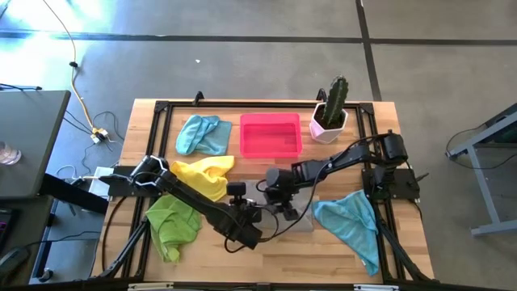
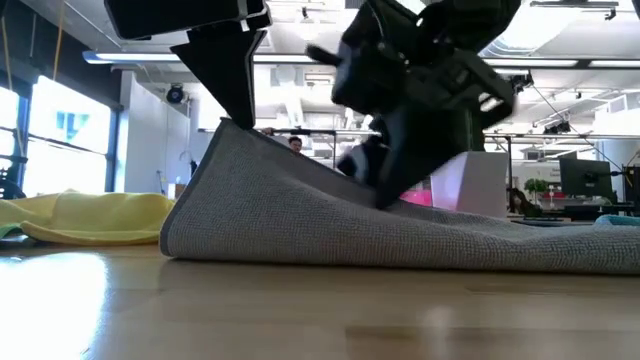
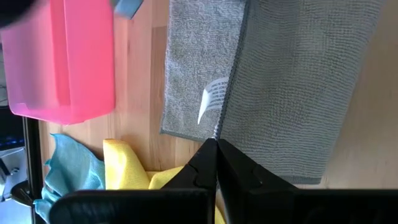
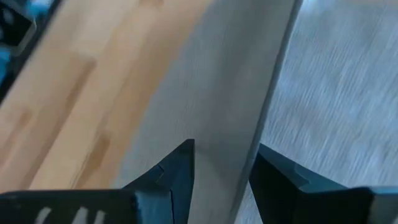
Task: Fold microfiber towels
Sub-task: Fold the gray microfiber cloth
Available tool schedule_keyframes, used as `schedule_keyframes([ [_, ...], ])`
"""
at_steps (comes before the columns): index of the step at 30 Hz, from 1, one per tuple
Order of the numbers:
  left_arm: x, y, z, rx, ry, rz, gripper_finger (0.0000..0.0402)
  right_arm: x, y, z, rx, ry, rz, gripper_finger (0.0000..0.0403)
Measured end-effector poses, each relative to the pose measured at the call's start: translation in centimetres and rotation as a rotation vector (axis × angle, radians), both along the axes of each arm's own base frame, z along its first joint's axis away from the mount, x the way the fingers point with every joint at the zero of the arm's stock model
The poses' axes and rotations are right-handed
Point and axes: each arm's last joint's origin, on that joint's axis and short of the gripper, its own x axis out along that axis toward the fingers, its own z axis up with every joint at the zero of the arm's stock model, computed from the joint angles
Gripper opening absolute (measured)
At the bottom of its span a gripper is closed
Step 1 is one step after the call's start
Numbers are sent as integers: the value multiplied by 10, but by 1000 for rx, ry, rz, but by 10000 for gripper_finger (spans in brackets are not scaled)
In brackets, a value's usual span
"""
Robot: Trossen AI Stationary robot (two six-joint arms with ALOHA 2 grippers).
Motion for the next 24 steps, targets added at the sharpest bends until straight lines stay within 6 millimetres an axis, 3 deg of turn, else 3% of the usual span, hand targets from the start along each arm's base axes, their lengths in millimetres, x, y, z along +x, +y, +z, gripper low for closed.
schedule_keyframes([
  [8, 0, 0, 0, 3, 2, 0, 0, -27, -1, 2, 12, 260, 26, 133],
  [16, -1, 0, 0, -4, -4, 21, 0, -49, -3, 23, -9, 341, 65, 133],
  [19, -1, 0, 0, -3, -3, 21, 0, -48, -1, 27, -18, 297, 96, 133],
  [24, -1, 0, 0, -2, -7, 19, 0, -27, -2, 33, -98, 41, 90, 133],
])
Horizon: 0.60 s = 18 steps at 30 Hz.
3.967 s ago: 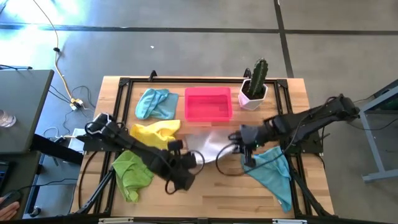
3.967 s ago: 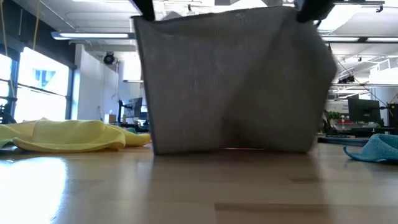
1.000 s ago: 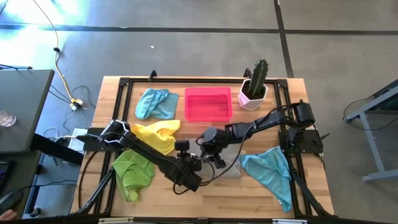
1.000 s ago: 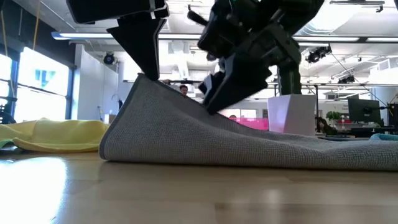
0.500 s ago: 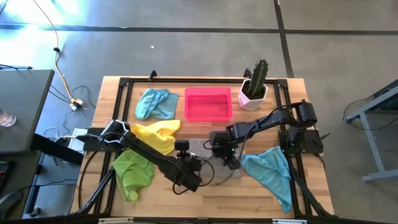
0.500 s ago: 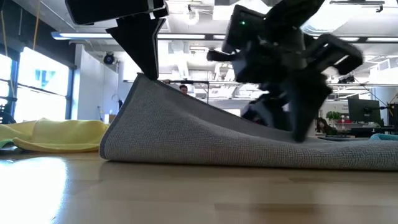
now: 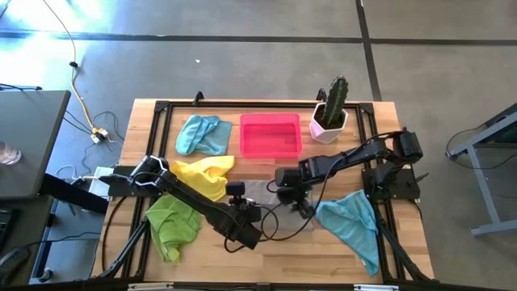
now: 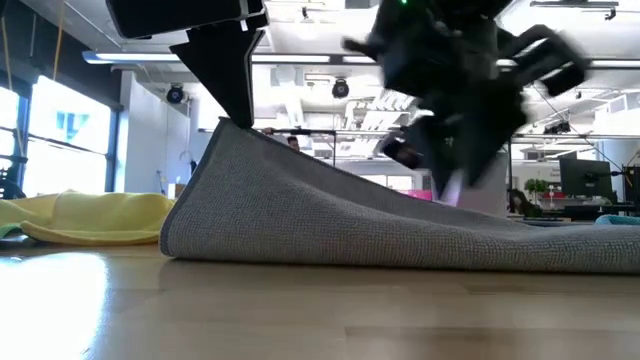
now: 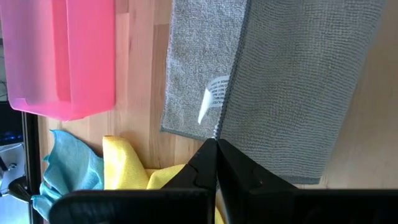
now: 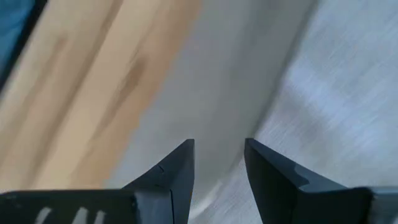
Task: Fold microfiber towels
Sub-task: Fold the gray microfiber cloth
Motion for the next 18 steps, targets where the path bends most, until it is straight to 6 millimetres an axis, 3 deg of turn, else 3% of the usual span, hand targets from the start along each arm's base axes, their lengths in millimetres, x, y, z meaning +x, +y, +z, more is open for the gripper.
schedule_keyframes([
  [5, 0, -1, 0, 1, -3, -3, 0, 18, -3, 11, 22, -227, 0, 133],
  [9, 0, -1, 0, 9, -13, -4, 0, 24, -8, 15, 28, -295, -17, 133],
  [18, 0, -1, 0, 25, -17, -6, 0, 36, -7, -14, 47, -261, -7, 133],
])
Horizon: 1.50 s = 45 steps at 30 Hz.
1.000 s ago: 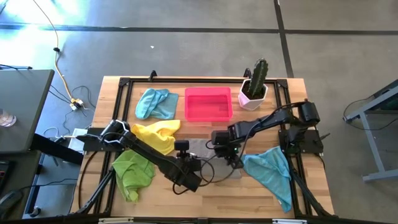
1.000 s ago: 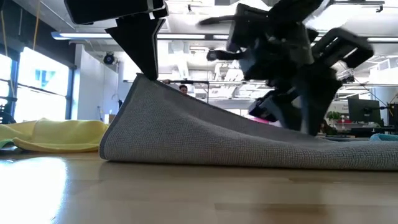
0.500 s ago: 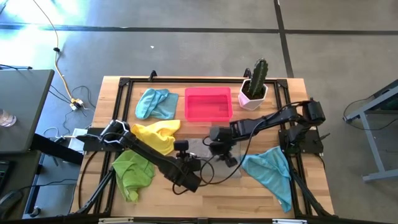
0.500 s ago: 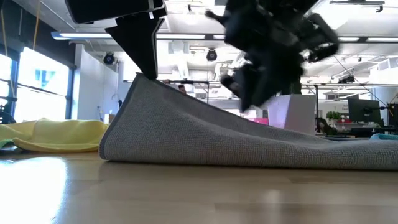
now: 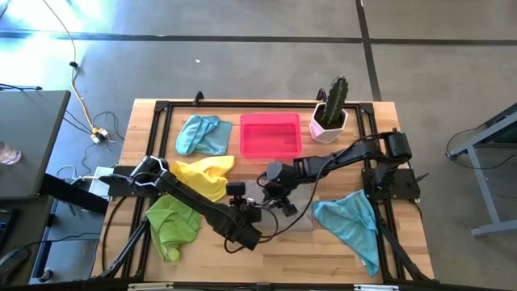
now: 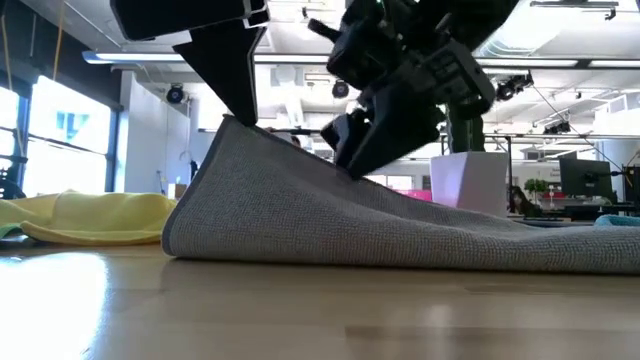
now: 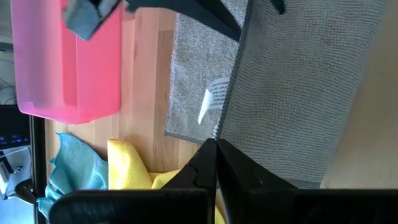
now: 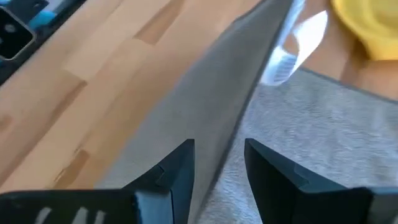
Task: Fold microfiber towels
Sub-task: Fold the gray microfiber cloth
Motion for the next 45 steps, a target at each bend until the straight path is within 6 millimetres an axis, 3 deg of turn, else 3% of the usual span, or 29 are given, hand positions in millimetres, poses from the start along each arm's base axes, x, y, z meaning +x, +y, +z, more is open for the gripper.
schedule_keyframes([
  [9, 0, 0, 0, 18, -4, -1, 0, -16, 4, -8, 151, 192, 125, 133],
  [24, -1, 1, 0, 11, -3, 20, 0, -54, 5, -18, 238, 572, 222, 133],
  [40, -2, 0, 0, -19, 14, 25, 0, -58, 4, -18, 222, 613, 214, 132],
  [45, -2, 1, 0, -18, 17, 26, 0, -63, 4, -17, 222, 662, 216, 105],
])
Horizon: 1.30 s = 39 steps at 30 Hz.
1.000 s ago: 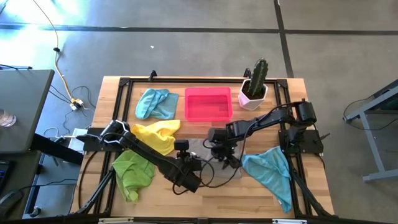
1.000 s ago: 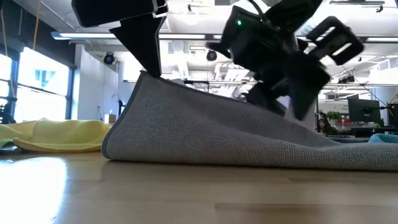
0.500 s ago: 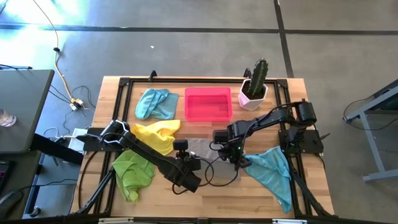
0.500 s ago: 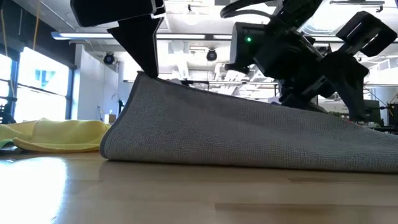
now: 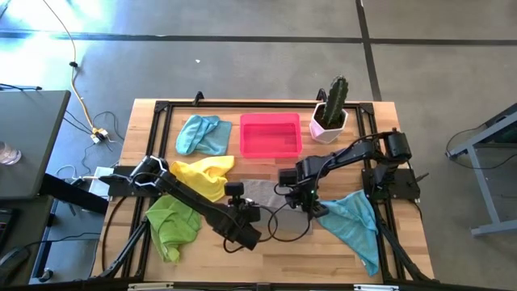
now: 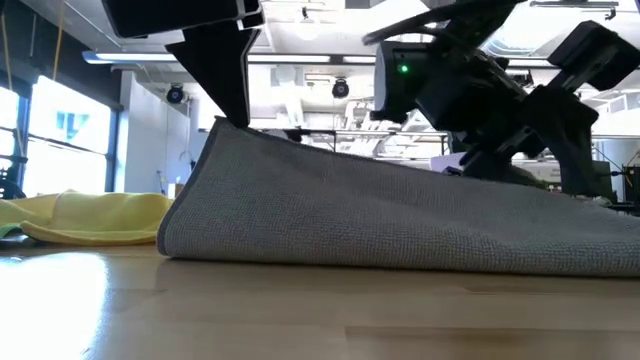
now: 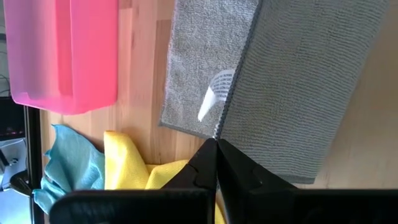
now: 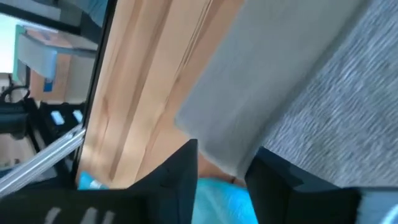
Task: Fold microfiber towels
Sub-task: Fold the gray microfiber cloth
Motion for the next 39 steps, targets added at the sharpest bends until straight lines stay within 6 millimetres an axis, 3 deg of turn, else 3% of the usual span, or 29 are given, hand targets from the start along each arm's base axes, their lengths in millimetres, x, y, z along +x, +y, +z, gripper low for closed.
schedule_keyframes([
  [14, 2, 5, 0, 27, -8, 8, 0, 0, -1, 3, -44, -39, 24, 4],
  [22, 6, 19, 1, 59, -12, 39, 0, -5, -9, 1, -194, 42, -20, 1],
  [39, 14, 72, 2, 98, 85, 96, 0, -4, -51, -2, -422, 36, -116, 0],
])
